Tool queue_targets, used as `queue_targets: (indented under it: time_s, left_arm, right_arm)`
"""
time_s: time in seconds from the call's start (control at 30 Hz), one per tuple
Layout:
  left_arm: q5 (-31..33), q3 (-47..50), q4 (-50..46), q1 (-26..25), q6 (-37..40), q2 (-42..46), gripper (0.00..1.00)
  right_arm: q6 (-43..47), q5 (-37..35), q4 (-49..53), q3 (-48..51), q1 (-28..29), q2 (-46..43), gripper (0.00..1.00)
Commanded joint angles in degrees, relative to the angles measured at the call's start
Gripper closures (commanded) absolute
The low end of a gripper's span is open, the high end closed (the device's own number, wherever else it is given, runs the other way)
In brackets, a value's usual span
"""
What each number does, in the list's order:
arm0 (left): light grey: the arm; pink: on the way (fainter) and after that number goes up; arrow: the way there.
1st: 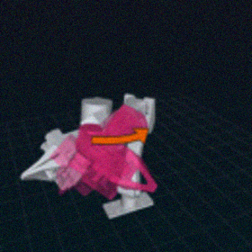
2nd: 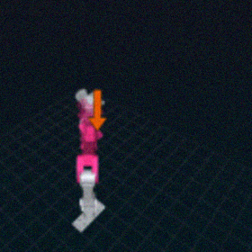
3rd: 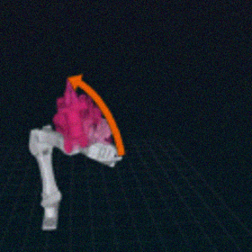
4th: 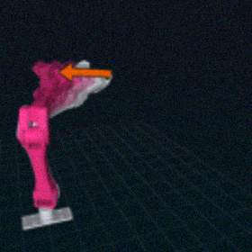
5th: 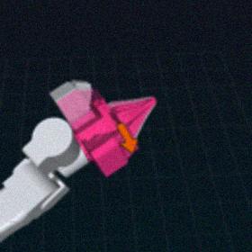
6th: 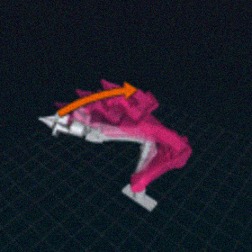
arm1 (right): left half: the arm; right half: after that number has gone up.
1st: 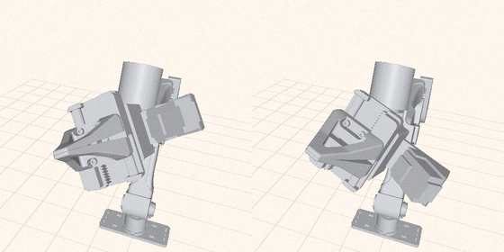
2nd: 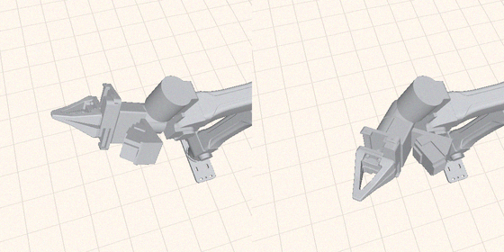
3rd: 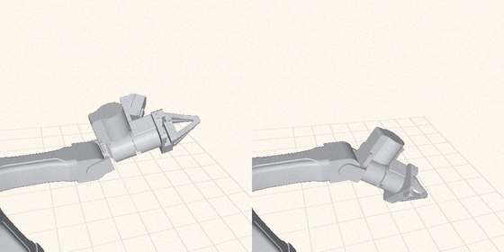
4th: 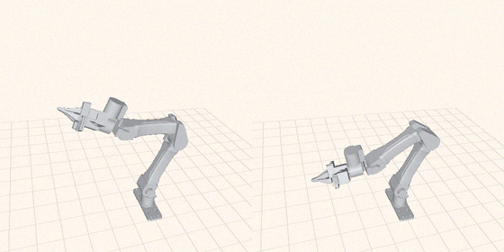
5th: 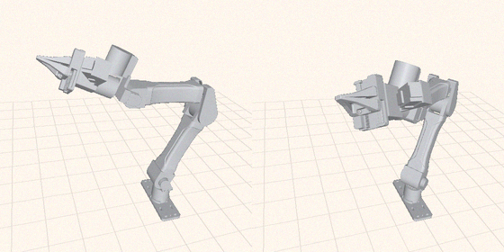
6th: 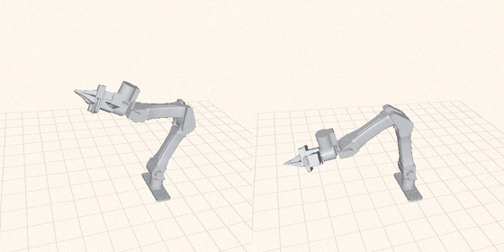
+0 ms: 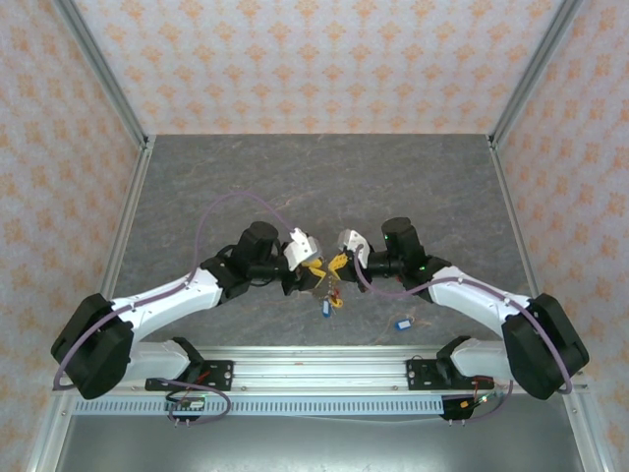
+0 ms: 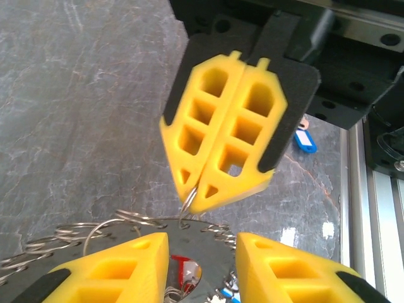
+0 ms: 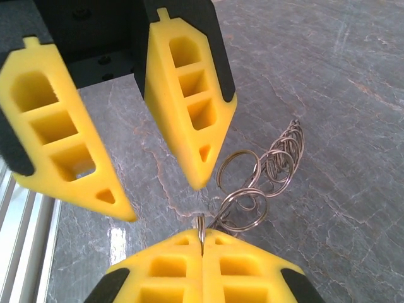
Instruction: Put the keys on the keyring
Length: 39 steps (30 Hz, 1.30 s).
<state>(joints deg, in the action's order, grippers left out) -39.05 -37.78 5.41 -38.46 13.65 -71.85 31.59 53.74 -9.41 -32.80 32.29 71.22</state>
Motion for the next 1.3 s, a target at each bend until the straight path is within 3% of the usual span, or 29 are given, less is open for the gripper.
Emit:
queue_targets:
  time_s: [0.0, 0.3, 0.5, 0.87, 1.27]
  left_arm:
    - [-0.32, -0.95, -0.53, -0.90, 3.85, -0.92, 0.67]
    - [1.57, -2.08, -2.60, -1.09, 9.20, -3.32, 0.69]
    - [0.18, -2.81, -0.21, -1.05, 10.02, -3.67, 0.81]
    - [-1.04, -3.13, -0.93, -1.06, 11.31, -2.73, 0.75]
    - [-1.53, -4.74, -3.05, -1.51, 12.19, -5.25, 0.80]
  right_arm:
    - [5.81, 3.85, 2.57, -3.05, -0.43, 0.93, 1.00]
    - [12.93, 5.74, 11.06, -6.57, -0.40, 1.62, 1.00]
    - [14.52, 7.10, 13.55, -8.20, -0.41, 2.26, 1.00]
    - [16.22, 5.97, 15.30, -9.39, -0.42, 2.97, 1.00]
    - [13.81, 7.74, 13.09, -9.67, -0.39, 3.08, 1.00]
